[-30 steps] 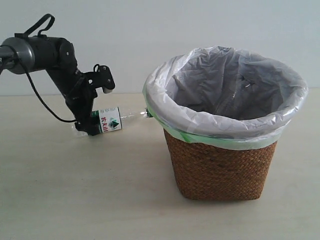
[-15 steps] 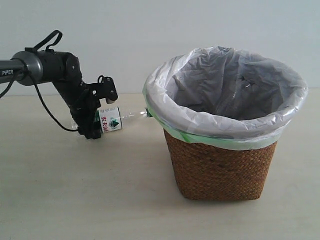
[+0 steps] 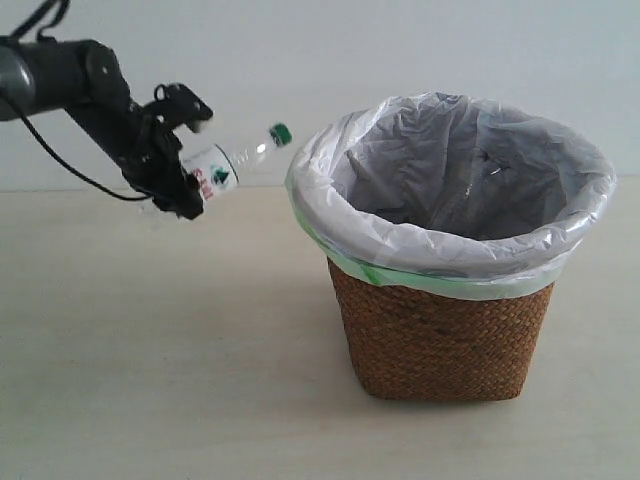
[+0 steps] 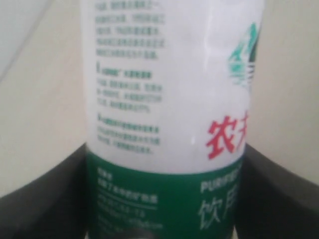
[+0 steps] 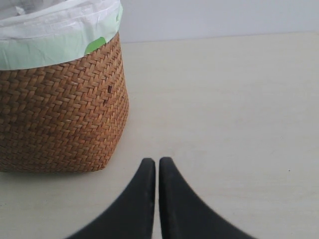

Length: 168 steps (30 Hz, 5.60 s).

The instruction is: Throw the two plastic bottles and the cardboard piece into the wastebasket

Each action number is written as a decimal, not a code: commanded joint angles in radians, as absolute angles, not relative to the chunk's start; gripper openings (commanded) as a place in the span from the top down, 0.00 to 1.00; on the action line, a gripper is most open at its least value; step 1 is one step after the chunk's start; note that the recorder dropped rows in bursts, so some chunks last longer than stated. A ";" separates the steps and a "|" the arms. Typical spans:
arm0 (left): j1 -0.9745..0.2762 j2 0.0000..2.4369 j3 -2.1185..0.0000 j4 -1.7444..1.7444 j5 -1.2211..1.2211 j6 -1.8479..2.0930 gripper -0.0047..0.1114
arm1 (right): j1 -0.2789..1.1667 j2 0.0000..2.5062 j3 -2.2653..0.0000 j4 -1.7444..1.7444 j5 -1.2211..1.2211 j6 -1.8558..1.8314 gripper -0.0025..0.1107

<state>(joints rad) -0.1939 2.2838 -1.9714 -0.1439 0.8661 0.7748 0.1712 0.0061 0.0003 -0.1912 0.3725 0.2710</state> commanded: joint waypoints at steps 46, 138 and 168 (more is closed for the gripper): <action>0.002 1.536 -1.273 -0.777 0.768 0.692 0.93 | 0.170 0.000 0.000 -0.193 0.371 0.270 0.98; -0.271 0.539 -0.536 -0.303 0.348 -0.011 0.93 | 0.170 0.000 0.000 -0.193 0.371 0.270 0.98; 0.066 0.000 0.000 -0.295 0.207 0.169 0.93 | 0.171 0.000 0.000 -0.193 0.371 0.270 0.98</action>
<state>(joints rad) 0.0487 0.0039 -0.0052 -0.2951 0.0966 0.1324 0.1712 0.0061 0.0003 -0.1912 0.3763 0.2730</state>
